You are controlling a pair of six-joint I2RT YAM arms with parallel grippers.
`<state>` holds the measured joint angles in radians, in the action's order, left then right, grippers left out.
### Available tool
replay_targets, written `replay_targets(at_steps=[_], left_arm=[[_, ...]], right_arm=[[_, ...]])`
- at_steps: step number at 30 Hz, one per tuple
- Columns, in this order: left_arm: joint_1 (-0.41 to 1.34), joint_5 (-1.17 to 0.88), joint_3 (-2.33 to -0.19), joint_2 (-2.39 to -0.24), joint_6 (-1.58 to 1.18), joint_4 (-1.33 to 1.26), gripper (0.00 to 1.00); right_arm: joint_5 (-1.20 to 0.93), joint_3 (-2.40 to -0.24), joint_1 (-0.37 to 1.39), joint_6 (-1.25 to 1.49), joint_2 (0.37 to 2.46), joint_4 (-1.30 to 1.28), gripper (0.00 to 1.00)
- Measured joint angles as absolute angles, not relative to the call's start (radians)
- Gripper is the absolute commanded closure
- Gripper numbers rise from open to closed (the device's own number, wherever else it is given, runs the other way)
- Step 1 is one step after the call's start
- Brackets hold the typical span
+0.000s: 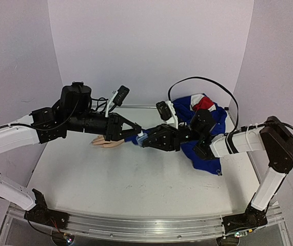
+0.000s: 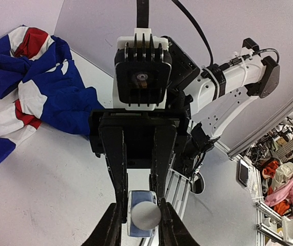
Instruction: Paint the nails
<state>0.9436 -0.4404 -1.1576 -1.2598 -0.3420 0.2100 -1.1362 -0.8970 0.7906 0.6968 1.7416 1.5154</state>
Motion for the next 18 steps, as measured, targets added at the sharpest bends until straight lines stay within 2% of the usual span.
replay_targets(at_steps=[1, 4, 7, 12, 17, 18], left_arm=[[0.944, -0.44, -1.158, -1.26, -0.342, 0.21, 0.74], [0.944, -0.437, -1.166, -1.266, -0.339, 0.218, 0.6], [0.943, -0.43, -1.18, -1.281, -0.34, 0.228, 0.59], [0.943, -0.424, -1.191, -1.293, -0.342, 0.244, 0.74], [0.944, -0.416, -1.203, -1.296, -0.338, 0.246, 0.99], [0.944, -0.406, -1.205, -1.297, -0.34, 0.249, 1.0]], right_arm=[[-1.135, -0.897, 0.791, 0.697, 1.742, 1.515, 1.0], [-1.134, -0.897, 0.791, 0.696, 1.743, 1.515, 1.0], [-1.133, -0.903, 0.791, 0.696, 1.746, 1.517, 1.0], [-1.127, -0.908, 0.791, 0.696, 1.752, 1.518, 1.0], [-1.092, -0.908, 0.79, 0.684, 1.752, 1.509, 1.0], [-1.073, -0.908, 0.791, 0.669, 1.752, 1.498, 1.0]])
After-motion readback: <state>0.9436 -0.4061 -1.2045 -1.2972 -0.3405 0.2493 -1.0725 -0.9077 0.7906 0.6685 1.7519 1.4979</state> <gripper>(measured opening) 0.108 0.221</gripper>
